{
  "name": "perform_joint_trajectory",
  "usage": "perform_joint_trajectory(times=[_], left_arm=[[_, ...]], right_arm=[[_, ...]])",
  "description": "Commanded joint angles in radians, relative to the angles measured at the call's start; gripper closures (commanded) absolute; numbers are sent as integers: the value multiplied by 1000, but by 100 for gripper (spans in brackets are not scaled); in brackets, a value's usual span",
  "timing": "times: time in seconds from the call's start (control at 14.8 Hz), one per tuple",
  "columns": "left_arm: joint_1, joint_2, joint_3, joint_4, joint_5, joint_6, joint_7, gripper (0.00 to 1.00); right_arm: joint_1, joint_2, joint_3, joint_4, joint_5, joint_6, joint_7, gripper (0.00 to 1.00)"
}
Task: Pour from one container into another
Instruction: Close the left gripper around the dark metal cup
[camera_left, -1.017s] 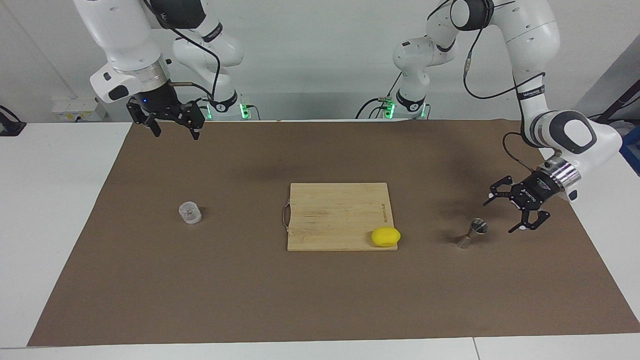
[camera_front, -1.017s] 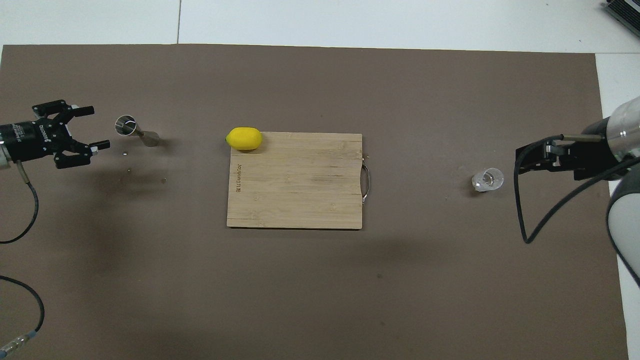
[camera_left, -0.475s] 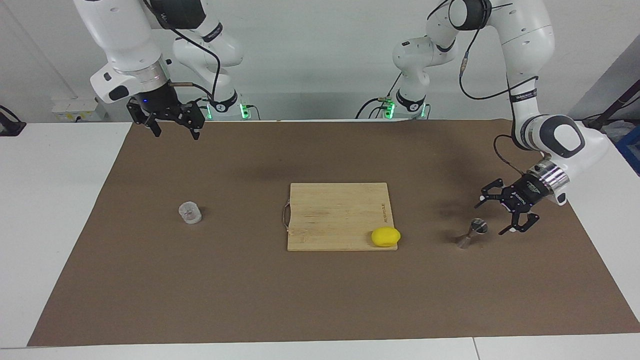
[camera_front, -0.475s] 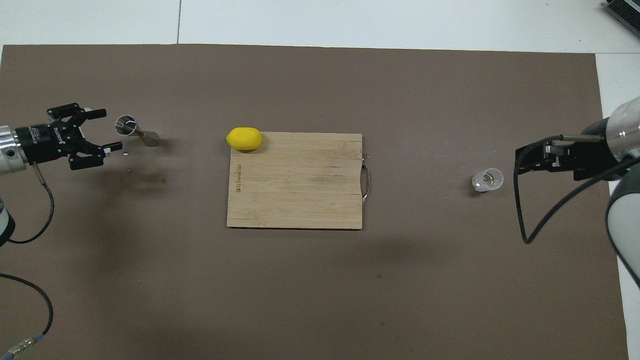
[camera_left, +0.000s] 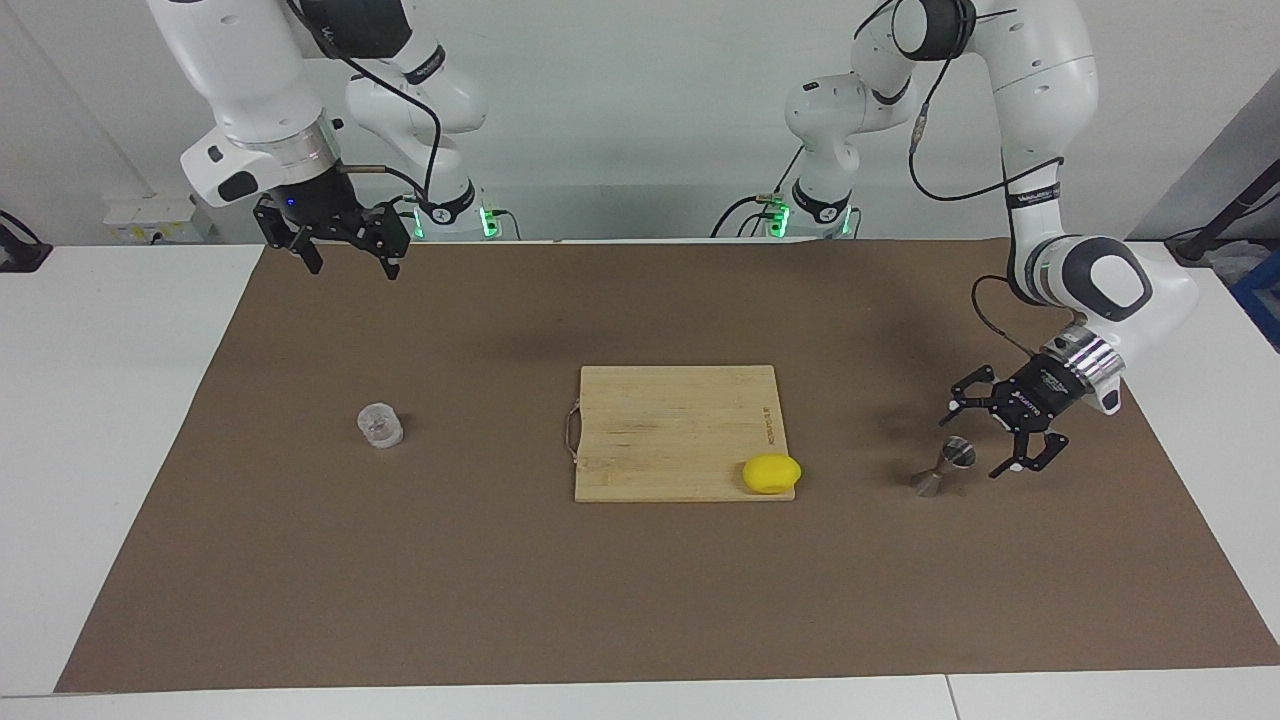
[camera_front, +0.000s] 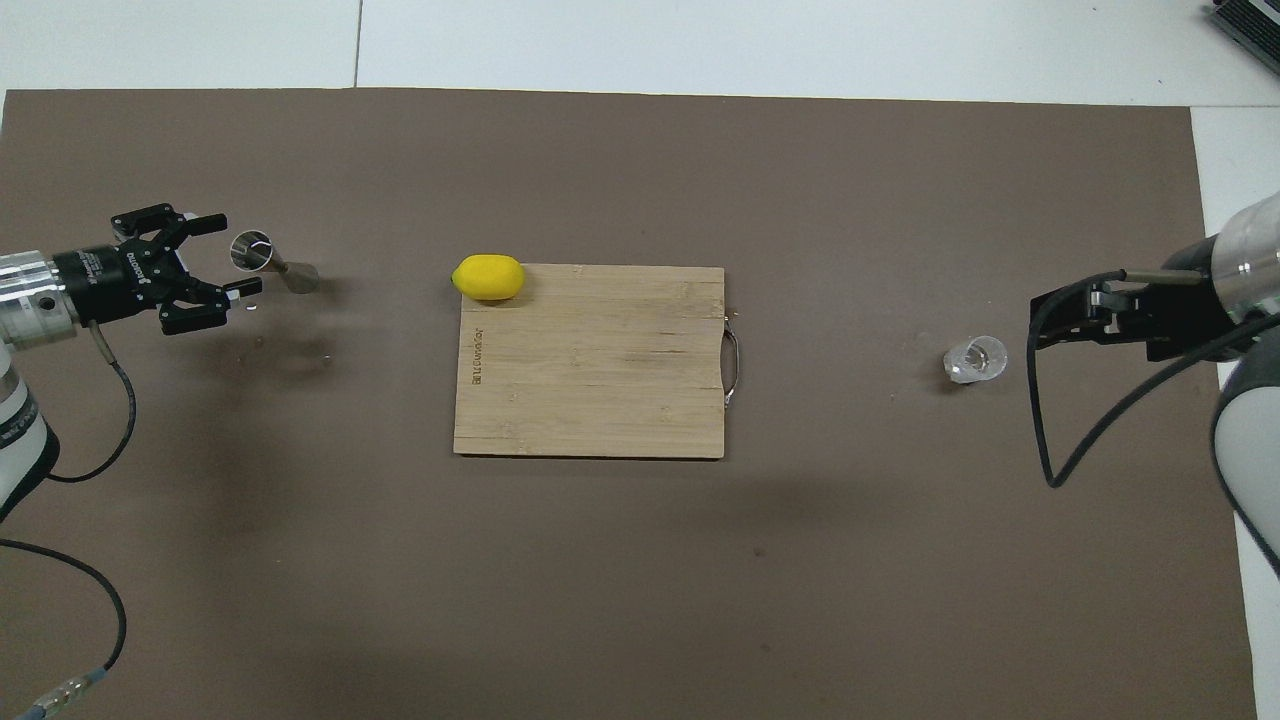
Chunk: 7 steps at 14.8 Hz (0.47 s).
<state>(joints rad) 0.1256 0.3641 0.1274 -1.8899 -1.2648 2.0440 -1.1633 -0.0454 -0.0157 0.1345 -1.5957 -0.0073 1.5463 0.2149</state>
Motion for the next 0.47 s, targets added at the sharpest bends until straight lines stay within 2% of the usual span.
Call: perform_joint_trajectory(times=[0.0,0.41], left_arm=[[-18,-16,6,-32,-30,32,1,0],[-18,-17,5,-37,-30,33,1,14]], right_arm=[[-7,-4,5,-4,17,-8,-9,0],[-7,-4,5,-10,17,-2,-9,0]])
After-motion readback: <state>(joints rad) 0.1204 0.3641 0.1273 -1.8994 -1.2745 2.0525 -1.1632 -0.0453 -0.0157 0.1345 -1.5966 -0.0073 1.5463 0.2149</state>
